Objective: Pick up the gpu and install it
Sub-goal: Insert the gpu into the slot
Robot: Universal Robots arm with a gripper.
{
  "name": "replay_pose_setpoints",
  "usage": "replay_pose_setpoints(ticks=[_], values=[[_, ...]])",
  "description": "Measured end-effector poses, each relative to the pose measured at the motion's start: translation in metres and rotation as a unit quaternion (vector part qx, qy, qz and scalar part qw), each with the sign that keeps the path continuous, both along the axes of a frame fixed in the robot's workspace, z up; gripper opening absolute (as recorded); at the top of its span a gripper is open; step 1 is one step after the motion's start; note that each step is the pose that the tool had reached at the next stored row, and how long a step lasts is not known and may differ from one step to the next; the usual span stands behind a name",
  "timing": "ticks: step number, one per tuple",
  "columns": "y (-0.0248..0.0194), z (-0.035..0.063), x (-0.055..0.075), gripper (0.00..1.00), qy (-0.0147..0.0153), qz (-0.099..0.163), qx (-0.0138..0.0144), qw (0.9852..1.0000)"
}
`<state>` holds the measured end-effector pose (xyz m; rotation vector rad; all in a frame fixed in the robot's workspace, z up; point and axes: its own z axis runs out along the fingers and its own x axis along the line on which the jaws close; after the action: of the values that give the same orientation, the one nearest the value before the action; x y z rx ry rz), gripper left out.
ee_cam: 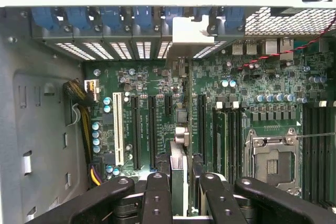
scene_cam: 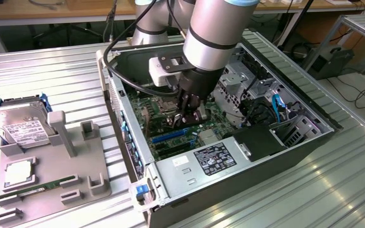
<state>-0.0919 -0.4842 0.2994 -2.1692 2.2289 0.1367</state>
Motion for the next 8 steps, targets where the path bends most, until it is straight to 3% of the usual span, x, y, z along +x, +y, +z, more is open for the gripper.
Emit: replay_pose_setpoints(ticks=[3, 5, 6, 8], values=[[0.0061, -0.001, 0.0, 0.26, 0.0, 0.0, -0.0001, 1.0], [0.0101, -0.002, 0.0, 0.26, 0.0, 0.0, -0.0028, 1.0], [0.012, -0.0026, 0.0, 0.26, 0.0, 0.0, -0.0058, 1.0], [0.0169, -0.0036, 0.0, 0.26, 0.0, 0.0, -0.0155, 0.9999]])
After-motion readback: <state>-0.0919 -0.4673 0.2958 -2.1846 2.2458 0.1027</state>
